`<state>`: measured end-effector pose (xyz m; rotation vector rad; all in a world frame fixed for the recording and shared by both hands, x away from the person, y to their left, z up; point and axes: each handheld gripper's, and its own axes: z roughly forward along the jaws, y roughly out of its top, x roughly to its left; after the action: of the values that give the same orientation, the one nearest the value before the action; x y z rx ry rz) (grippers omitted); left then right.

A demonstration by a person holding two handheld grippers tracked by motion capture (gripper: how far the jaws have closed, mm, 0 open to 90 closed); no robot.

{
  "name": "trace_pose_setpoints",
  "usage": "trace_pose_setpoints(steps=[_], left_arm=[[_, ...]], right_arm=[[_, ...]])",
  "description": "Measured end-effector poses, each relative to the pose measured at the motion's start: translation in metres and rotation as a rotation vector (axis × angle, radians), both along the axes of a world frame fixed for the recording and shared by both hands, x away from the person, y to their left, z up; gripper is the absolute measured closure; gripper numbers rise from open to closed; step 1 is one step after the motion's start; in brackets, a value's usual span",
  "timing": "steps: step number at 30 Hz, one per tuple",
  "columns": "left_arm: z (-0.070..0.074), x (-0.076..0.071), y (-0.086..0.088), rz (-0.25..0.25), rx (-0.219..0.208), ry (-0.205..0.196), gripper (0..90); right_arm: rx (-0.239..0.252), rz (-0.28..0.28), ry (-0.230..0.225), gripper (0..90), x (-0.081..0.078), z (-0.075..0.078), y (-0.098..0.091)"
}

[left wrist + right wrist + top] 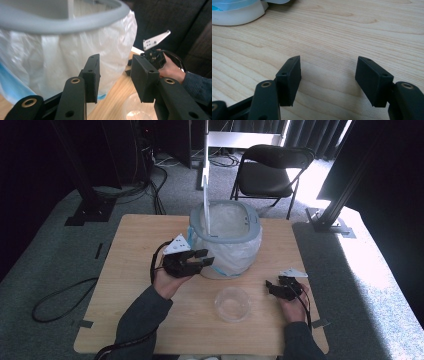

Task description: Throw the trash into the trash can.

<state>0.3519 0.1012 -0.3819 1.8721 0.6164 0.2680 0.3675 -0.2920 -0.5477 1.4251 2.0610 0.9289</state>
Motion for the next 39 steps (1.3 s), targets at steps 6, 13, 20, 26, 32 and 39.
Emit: trace_pose_setpoints(steps=[6,13,20,26,32,39], left_arm=[[-0.022,-0.005,-0.006,-0.042,0.005,0.024,59.4],[-0.038,-0.004,-0.008,-0.044,0.02,0.061,60.7],[-0.054,-0.01,-0.013,-0.074,0.049,0.083,62.1],[-0.07,-0.013,-0.021,-0.09,0.077,0.106,67.1],[-0.078,-0.015,-0.027,-0.104,0.098,0.11,73.5],[-0.086,-0.019,-0.033,-0.118,0.13,0.124,79.6]], right_arm=[[0.001,0.002,0.001,35.9,0.0,0.0,0.0],[0.0,0.003,0.001,35.7,0.0,0.0,0.0],[0.0,0.002,0.001,35.4,0.0,0.0,0.0],[0.0,0.002,0.002,35.1,0.0,0.0,0.0],[0.0,0.001,0.002,34.9,0.0,0.0,0.0],[0.0,0.001,0.002,34.6,0.0,0.0,0.0]])
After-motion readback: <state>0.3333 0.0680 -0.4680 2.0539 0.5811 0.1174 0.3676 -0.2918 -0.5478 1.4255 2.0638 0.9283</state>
